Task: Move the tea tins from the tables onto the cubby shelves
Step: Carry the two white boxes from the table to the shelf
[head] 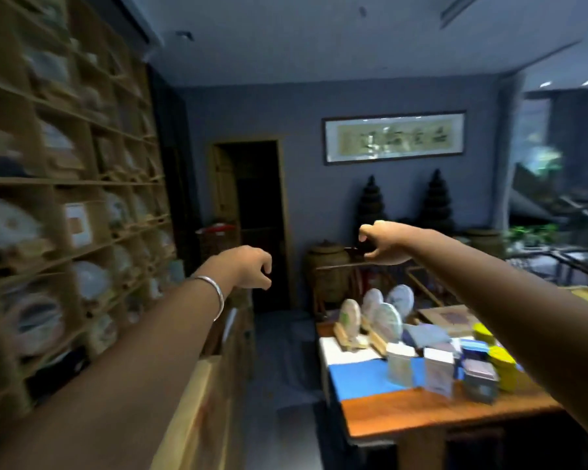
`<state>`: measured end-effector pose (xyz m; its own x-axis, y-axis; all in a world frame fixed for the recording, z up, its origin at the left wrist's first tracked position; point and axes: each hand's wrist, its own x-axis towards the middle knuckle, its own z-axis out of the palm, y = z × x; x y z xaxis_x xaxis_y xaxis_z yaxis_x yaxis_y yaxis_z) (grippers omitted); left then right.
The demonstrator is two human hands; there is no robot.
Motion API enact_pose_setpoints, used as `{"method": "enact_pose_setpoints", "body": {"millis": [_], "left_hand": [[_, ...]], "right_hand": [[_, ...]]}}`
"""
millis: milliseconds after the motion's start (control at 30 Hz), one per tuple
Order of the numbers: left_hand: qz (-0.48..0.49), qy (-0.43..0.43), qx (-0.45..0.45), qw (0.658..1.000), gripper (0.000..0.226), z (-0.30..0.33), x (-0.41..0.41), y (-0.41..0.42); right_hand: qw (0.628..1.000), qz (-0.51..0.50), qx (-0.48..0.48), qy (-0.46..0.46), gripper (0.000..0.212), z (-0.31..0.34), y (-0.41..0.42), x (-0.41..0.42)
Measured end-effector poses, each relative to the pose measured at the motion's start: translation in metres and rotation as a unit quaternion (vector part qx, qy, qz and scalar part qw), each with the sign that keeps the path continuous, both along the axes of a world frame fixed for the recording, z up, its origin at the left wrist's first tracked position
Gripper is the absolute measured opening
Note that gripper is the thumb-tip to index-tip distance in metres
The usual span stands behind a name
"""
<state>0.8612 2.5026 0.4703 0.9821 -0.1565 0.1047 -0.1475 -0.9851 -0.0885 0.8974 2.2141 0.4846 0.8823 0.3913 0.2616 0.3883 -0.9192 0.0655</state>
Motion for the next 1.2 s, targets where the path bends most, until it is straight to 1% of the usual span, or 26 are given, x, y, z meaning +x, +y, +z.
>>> {"method": "enact_pose_setpoints", "body": {"millis": [100, 200, 267, 367, 500, 567, 667, 867, 1000, 1067, 1133, 1200], "left_hand": [[-0.042, 0.019, -0.023, 0.999, 0.038, -0.013, 0.040, -0.068], [-0.057, 0.031, -0.064, 0.996, 0.035, -0.031, 0.082, -0.131], [-0.066, 0.037, -0.071, 0.995, 0.036, -0.047, 0.111, -0.173], [-0.090, 0.047, -0.074, 0.992, 0.040, -0.075, 0.151, -0.232], [-0.109, 0.102, -0.070, 0.986, 0.037, -0.124, 0.196, -0.288], [-0.110, 0.132, -0.070, 0.983, 0.035, -0.148, 0.220, -0.304], [-0.115, 0.163, -0.063, 0.978, 0.043, -0.183, 0.260, -0.316], [-0.113, 0.245, -0.058, 0.961, 0.052, -0.256, 0.352, -0.313], [-0.128, 0.275, -0.042, 0.952, 0.060, -0.310, 0.421, -0.305], [-0.138, 0.286, -0.048, 0.947, 0.068, -0.337, 0.448, -0.305], [-0.152, 0.280, -0.052, 0.946, 0.077, -0.362, 0.469, -0.307], [-0.170, 0.274, -0.052, 0.945, 0.086, -0.385, 0.485, -0.311]], "right_hand": [[0.999, -0.040, -0.010, 0.020, 0.043, -0.015, -0.079, 0.016], [0.996, -0.073, -0.033, 0.047, 0.044, -0.034, -0.144, 0.037], [0.992, -0.091, -0.042, 0.070, 0.044, -0.047, -0.183, 0.055], [0.989, -0.105, -0.038, 0.096, 0.043, -0.070, -0.233, 0.087], [0.984, -0.114, -0.022, 0.138, 0.045, -0.110, -0.275, 0.128], [0.980, -0.116, -0.016, 0.161, 0.046, -0.134, -0.288, 0.152], [0.976, -0.115, -0.002, 0.183, 0.049, -0.171, -0.298, 0.193], [0.962, -0.104, -0.006, 0.254, 0.059, -0.253, -0.296, 0.286], [0.947, -0.112, -0.009, 0.300, 0.069, -0.313, -0.292, 0.347], [0.939, -0.117, -0.001, 0.324, 0.078, -0.344, -0.290, 0.370], [0.932, -0.122, 0.005, 0.342, 0.086, -0.372, -0.289, 0.385], [0.927, -0.125, 0.010, 0.353, 0.091, -0.399, -0.290, 0.392]]}}
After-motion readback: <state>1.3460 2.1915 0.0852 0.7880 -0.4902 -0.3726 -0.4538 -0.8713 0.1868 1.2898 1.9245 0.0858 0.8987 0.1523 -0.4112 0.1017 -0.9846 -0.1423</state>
